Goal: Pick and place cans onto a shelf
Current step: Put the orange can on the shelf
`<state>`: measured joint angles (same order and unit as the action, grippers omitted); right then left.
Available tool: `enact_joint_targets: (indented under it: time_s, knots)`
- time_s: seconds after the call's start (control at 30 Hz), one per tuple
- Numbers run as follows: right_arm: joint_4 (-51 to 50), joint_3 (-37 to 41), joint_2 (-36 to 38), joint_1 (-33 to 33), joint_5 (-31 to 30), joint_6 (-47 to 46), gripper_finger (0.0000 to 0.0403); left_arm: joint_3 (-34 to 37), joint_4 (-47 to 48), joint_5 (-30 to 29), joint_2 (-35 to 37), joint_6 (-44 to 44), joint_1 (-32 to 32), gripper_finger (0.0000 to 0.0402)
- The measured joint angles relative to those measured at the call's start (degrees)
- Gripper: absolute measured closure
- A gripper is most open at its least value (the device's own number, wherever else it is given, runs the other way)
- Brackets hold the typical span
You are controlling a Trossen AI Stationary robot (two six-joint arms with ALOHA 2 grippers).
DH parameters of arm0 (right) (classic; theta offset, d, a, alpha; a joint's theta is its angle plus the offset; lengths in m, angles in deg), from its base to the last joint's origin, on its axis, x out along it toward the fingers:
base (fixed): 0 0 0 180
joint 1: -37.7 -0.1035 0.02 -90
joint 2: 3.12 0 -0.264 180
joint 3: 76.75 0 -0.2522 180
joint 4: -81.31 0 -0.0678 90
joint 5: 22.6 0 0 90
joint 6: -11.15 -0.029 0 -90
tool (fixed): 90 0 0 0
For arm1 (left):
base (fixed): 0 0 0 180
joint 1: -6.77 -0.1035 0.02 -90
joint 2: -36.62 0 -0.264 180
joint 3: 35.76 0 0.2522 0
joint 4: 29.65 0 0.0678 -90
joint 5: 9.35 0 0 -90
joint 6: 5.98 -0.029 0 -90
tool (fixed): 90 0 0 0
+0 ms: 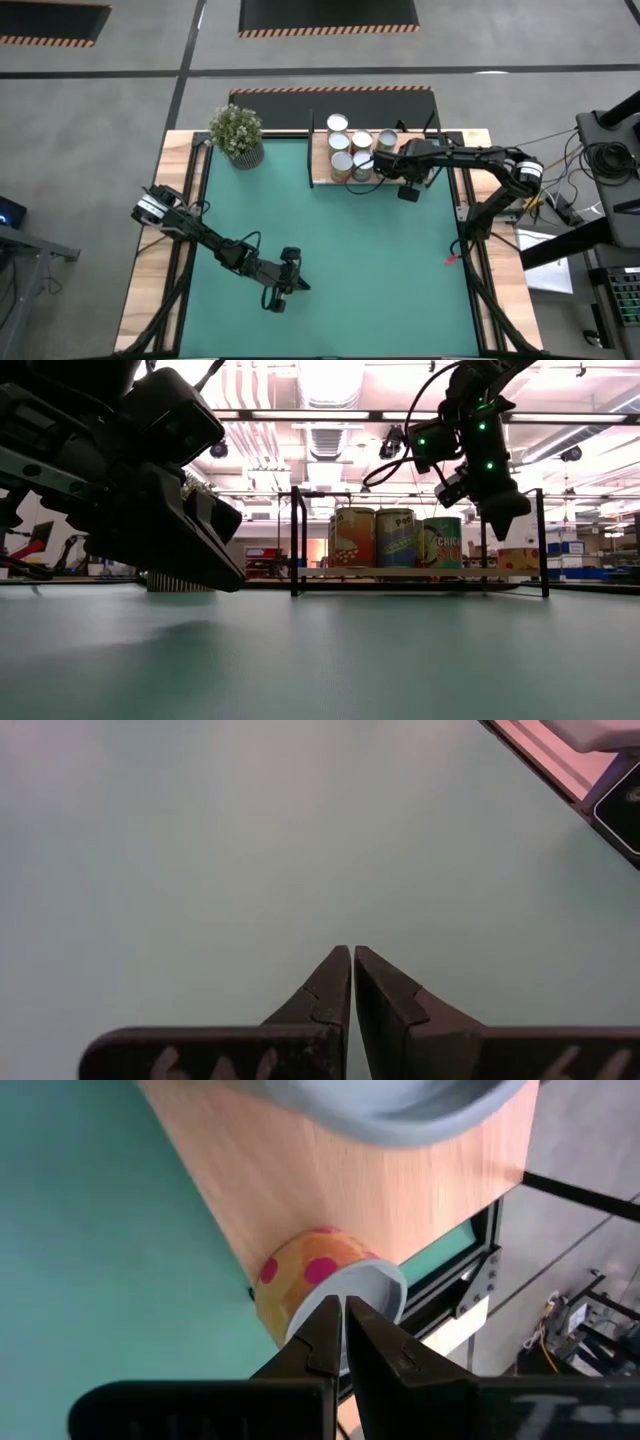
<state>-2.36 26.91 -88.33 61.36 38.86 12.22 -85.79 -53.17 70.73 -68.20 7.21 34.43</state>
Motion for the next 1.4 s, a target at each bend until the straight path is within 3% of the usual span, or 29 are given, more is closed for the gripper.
enact_joint_targets:
  time_s: [1.4]
  knots:
    - [-2.4,0.0,0.0,0.0,-0.1,-1.6,0.0394,0.0,0.0,0.0,0.0,0.0,0.0,0.0402]
